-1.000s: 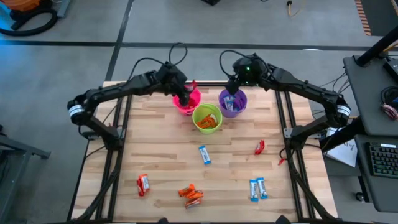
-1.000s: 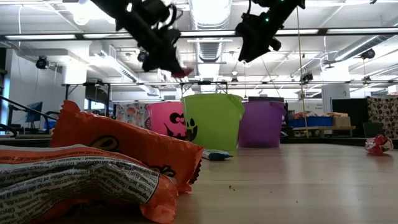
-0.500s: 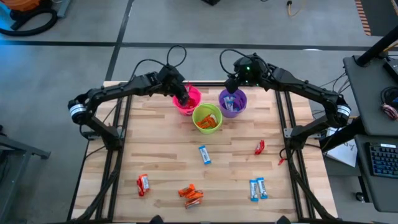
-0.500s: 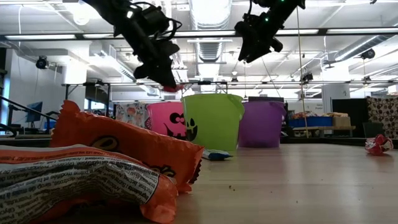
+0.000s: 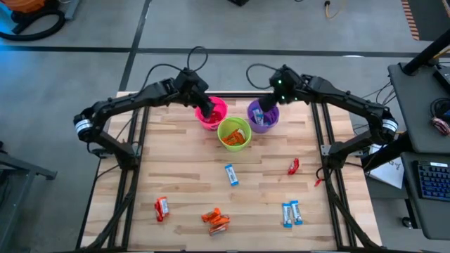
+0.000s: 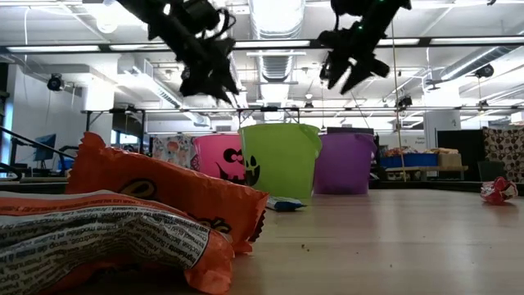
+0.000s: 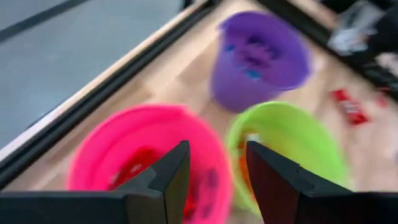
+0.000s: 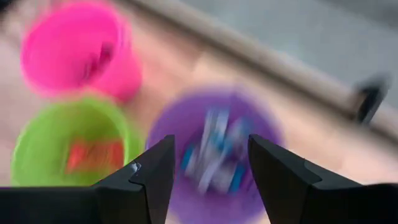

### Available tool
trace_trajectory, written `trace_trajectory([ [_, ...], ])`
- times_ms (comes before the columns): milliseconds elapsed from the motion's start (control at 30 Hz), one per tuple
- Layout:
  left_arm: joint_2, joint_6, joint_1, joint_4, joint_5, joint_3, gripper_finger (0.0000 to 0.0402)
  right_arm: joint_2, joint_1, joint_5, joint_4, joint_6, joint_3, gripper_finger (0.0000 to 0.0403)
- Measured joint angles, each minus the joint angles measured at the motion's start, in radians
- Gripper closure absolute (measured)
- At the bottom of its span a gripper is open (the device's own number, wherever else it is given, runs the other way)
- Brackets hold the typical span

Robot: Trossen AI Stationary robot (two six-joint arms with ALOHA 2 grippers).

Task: Sort candy
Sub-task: Put the red candy into the pink bin

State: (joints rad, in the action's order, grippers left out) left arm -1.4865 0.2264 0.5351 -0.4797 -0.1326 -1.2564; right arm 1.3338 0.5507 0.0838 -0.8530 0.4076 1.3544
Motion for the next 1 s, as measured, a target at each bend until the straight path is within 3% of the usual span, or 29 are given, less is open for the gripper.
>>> trace_trajectory([
  [100, 0.011, -0.001, -0.031, 0.001, -0.017, -0.045, 0.0264, 0.001, -0.02, -0.088, -0.144, 0.09, -0.009, 0.0211],
  [333, 0.017, 0.013, -0.121, 0.012, -0.016, -0.122, 0.0267, -0.006, -0.186, -0.11, -0.338, 0.319, -0.068, 0.0211],
  [633, 0.017, 0.154, -0.276, -0.045, -0.001, -0.121, 0.0267, -0.017, -0.484, -0.061, -0.317, 0.556, -0.2, 0.0211],
  [1000, 0.024, 0.235, -0.467, -0.069, 0.157, -0.119, 0.0267, -0.103, -0.743, -0.031, -0.261, 0.939, -0.448, 0.0211],
])
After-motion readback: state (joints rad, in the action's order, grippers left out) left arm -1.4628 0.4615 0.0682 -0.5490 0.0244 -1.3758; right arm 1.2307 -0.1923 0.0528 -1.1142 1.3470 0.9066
